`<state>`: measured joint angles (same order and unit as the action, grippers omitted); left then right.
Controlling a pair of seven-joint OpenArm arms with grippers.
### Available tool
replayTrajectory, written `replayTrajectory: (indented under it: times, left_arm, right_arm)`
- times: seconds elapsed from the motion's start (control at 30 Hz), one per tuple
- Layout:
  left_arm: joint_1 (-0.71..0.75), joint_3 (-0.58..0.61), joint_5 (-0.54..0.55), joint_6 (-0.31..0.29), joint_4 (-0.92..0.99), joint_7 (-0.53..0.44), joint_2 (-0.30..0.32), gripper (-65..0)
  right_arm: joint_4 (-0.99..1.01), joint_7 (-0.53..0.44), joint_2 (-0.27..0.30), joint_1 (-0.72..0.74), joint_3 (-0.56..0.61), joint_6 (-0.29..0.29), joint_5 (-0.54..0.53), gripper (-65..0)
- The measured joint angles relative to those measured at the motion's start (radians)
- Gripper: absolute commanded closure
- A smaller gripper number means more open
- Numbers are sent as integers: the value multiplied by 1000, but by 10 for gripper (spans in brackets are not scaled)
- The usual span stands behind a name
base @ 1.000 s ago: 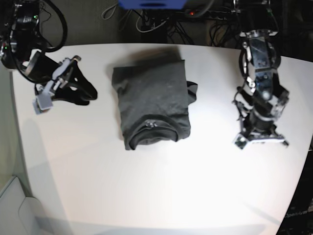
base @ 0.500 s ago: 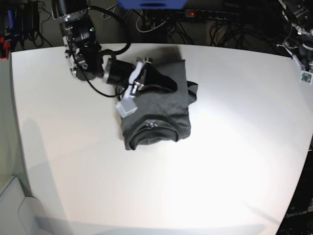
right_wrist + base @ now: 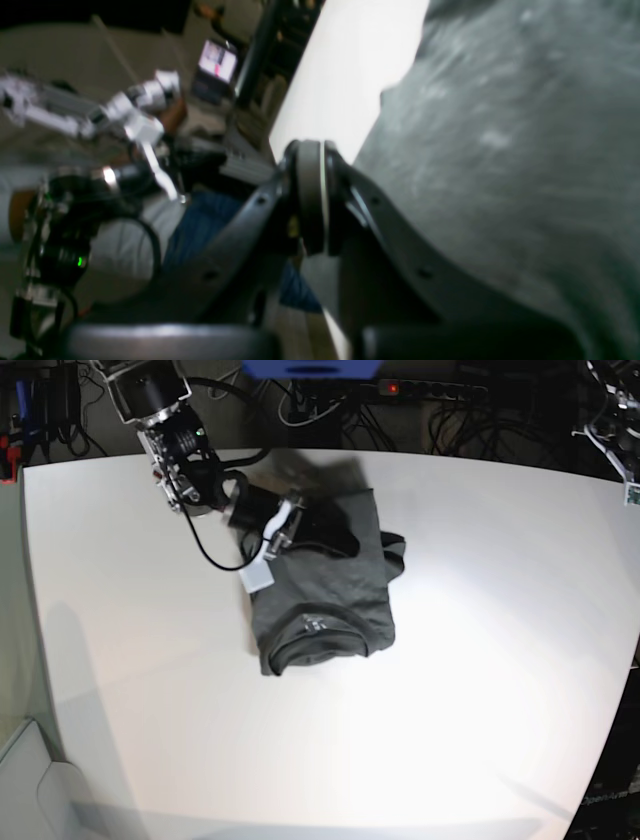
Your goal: Layout the t-shirt on the table in an organized manner, then fold the t-shirt properly
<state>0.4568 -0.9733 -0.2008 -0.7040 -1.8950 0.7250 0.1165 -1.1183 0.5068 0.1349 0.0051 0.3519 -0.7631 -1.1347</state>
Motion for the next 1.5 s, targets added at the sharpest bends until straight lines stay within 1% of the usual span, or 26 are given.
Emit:
replayTrajectory:
  times: [0.07, 0.13, 0.17, 0.2, 0.23, 0.33, 0.43, 0.53, 0.6, 0.7, 0.77, 0.9, 1.0, 1.07, 1.13, 1.2, 1.3, 1.37, 1.5]
  left_arm:
    - [0, 0, 0, 0, 0, 0, 0, 0]
    - [0, 0, 1, 0, 0, -3, 0, 0]
    - [-3, 0, 0, 0, 0, -2, 0, 0]
    - [-12, 0, -3, 0, 0, -3, 0, 0]
    - [-20, -1, -3, 0, 0, 0, 2, 0]
    - [-22, 2, 8, -4, -1, -11, 17, 0]
    - [-19, 1, 2, -3, -1, -4, 22, 0]
    - [-10, 3, 5, -3, 0, -6, 50, 0]
    - [11, 2, 52, 4, 12, -14, 64, 0]
    - [31, 7, 103, -6, 53, 6, 68, 0]
    - [30, 34, 100, 1, 79, 3, 83, 0]
    - [31, 98, 113, 0, 137, -13, 84, 0]
    - [79, 179, 108, 2, 205, -7, 91, 0]
    - [84, 246, 102, 1, 253, 0, 91, 0]
    - [84, 313, 110, 2, 293, -19, 95, 0]
    - [90, 378, 115, 2, 341, -54, 97, 0]
    - [105, 454, 105, 4, 461, -153, 91, 0]
    - [97, 485, 109, 4, 554, -198, 87, 0]
    - [42, 531, 102, 10, 732, -255, 87, 0]
  right_arm:
    - [-5, 0, 1, -1, 0, 0, 1, 0]
    - [-64, 14, 13, -21, 1, 42, 24, 0]
    - [-116, 37, 28, -42, 2, 75, 48, 0]
    - [-169, 51, 44, -64, 1, 89, 65, 0]
    - [-227, 66, 57, -90, -3, 92, 69, 0]
    - [-395, 68, 64, -119, -6, 85, 68, 0]
    - [-527, 24, 81, -123, -11, 77, 46, 0]
    - [-604, 58, 121, -206, -42, 81, 61, 0]
    - [-642, 56, 141, -273, -87, 80, 60, 0]
    - [-689, -39, 181, -356, -160, 82, 54, 0]
    - [-710, -87, 197, -440, -191, 79, 53, 0]
    - [-708, -150, 206, -616, -216, 80, 77, 0]
    - [-707, -243, 210, -698, -226, 83, 180, 0]
    - [-700, -278, 205, -757, -227, 82, 268, 0]
    - [-663, -313, 181, -805, -227, 80, 317, 0]
    - [-614, -336, 163, -824, -222, 79, 358, 0]
    - [-504, -398, 161, -816, -221, 78, 364, 0]
    - [-420, -418, 162, -810, -222, 87, 371, 0]
    - [-270, -488, 161, -784, -216, 75, 369, 0]
